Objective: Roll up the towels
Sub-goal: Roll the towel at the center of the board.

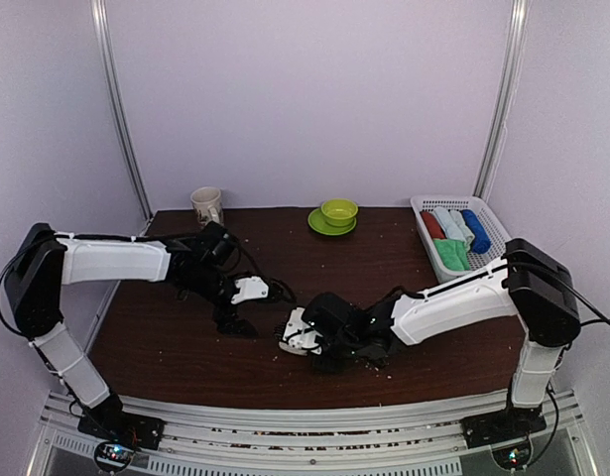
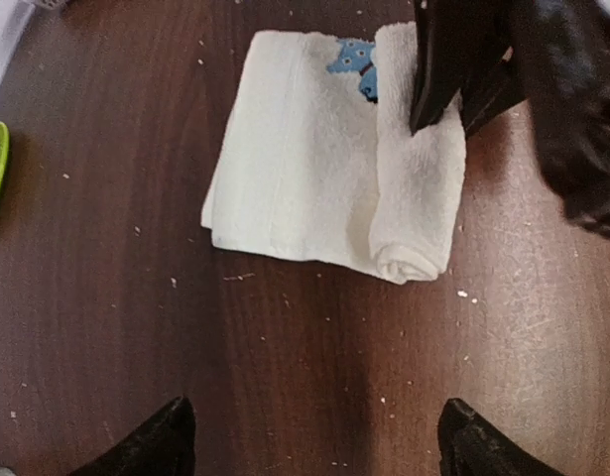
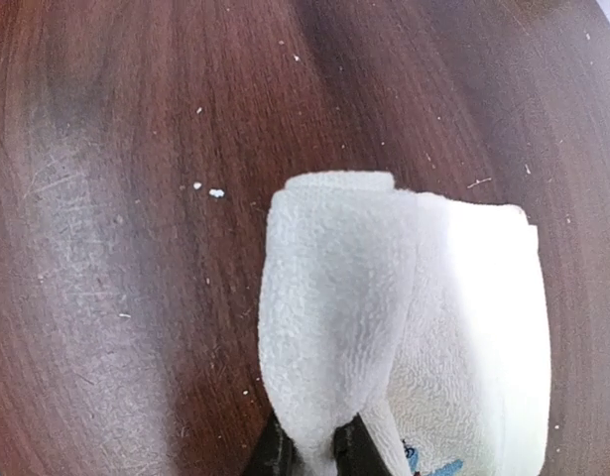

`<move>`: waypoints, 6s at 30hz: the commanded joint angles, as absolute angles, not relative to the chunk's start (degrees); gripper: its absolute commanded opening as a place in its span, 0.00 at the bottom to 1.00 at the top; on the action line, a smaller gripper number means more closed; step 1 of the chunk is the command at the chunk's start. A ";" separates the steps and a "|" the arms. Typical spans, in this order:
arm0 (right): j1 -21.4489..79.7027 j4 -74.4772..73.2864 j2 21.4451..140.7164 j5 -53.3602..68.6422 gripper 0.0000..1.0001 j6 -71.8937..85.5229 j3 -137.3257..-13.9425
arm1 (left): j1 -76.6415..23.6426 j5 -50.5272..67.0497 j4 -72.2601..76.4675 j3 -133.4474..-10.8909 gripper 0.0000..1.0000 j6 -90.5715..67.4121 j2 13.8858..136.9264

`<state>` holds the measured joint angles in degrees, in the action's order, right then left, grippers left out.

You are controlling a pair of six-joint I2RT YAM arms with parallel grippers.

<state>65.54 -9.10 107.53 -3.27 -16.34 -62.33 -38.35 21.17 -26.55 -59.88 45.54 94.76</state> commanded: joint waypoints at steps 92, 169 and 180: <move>76.24 -12.97 68.52 -18.75 0.73 -11.62 -38.31 | -52.78 18.75 -55.13 -87.43 0.00 39.64 126.68; 52.02 -36.10 122.82 29.86 0.12 -12.04 -80.35 | -43.95 18.38 3.24 -42.03 0.82 56.05 86.01; 48.74 -41.76 128.45 39.15 0.12 -13.10 -86.06 | -53.29 1.81 16.44 -40.03 0.72 55.59 92.93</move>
